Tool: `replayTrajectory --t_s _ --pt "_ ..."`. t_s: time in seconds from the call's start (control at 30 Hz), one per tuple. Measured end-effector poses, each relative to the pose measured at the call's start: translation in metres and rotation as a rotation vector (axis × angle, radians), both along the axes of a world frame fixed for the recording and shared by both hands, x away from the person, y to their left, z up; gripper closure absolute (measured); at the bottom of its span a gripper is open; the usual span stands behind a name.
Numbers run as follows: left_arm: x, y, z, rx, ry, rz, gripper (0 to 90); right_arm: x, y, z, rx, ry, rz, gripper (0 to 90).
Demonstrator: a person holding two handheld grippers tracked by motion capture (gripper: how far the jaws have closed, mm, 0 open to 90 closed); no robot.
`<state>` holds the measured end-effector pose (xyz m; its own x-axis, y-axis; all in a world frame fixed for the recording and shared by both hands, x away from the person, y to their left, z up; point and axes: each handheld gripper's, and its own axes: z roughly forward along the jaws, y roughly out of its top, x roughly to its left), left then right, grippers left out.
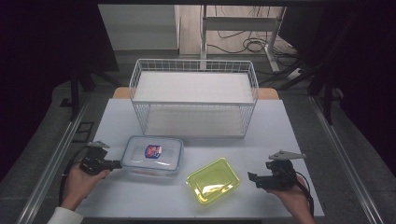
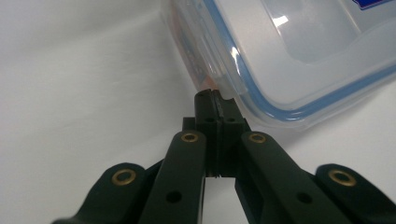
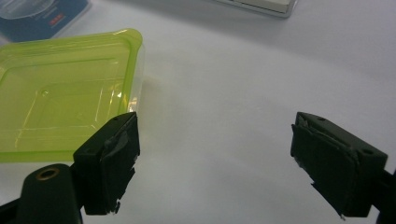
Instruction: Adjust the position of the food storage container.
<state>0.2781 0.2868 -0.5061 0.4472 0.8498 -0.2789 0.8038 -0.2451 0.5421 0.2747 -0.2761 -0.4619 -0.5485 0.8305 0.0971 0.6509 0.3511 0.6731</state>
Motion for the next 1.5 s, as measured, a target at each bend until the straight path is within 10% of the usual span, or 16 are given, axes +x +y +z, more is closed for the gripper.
replayTrajectory --t_s 0.7,1.1,1.2,1.23,1.37,1.5 --pt "0.006 -0.049 0.0 -0.002 0.026 -0.041 90.0 -0.001 0.005 0.001 -0.002 -0.006 0.01 15.8" --pt "0.001 -0.036 0.011 -0.028 -0.02 0.006 86.4 -0.003 0.007 0.007 0.019 -0.027 0.012 15.7" --pt "-0.005 -0.026 0.02 -0.072 -0.052 0.04 78.6 -0.005 0.008 0.009 0.028 -0.032 0.019 15.5" --pt "-0.009 -0.022 0.025 -0.102 -0.07 0.048 60.3 -0.005 0.01 0.011 0.041 -0.032 0.029 14.8" --pt "-0.022 -0.014 0.04 -0.225 -0.102 0.043 36.7 -0.006 0.014 0.013 0.074 -0.024 0.035 13.6" --pt "-0.026 -0.014 0.048 -0.252 -0.132 0.042 29.3 -0.007 0.02 0.018 0.105 -0.023 0.039 13.1"
